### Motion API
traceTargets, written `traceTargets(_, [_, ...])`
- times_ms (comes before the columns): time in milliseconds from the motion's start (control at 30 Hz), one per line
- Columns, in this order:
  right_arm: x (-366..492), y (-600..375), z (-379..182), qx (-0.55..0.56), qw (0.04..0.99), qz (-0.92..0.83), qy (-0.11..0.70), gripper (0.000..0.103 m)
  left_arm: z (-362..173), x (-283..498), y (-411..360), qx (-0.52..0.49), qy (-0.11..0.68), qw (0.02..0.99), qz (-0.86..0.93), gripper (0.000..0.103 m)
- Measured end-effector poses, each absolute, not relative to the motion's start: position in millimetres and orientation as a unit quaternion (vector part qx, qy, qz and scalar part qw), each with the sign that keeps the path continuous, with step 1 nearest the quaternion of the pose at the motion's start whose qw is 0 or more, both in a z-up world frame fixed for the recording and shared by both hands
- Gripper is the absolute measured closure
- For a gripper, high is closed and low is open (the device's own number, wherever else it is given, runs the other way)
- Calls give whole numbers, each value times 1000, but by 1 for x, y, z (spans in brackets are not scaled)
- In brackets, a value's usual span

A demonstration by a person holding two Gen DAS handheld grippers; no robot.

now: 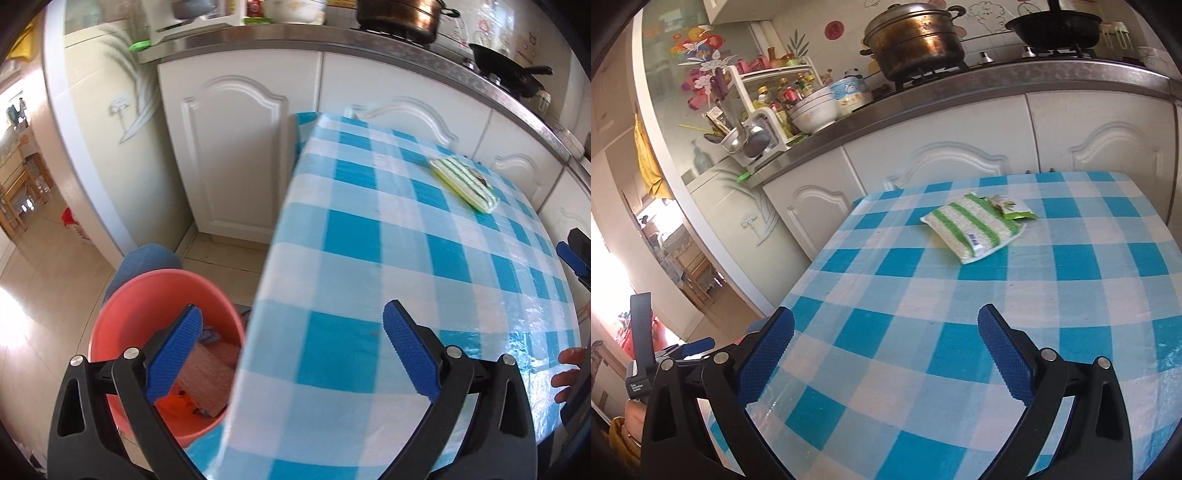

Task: Collect trash
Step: 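Move both tools back over the table toward the sponge and snack bag, then grasp the green-striped sponge with the left tool while the right tool grasps the green snack bag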

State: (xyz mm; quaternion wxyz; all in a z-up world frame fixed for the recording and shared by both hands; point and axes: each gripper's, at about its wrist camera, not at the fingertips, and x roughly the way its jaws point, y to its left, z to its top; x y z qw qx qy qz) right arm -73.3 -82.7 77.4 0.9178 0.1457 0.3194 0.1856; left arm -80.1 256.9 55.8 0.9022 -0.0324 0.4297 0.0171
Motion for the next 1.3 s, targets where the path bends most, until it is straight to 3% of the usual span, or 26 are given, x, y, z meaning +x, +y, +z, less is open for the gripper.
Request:
traceTargets(700, [0, -170, 58, 134, 918, 133, 348, 5, 54, -14, 129, -8, 431, 898, -86, 4])
traceTargets(1300, [124, -177, 35, 163, 888, 167, 395, 5, 44, 45, 93, -57, 441, 888, -119, 4])
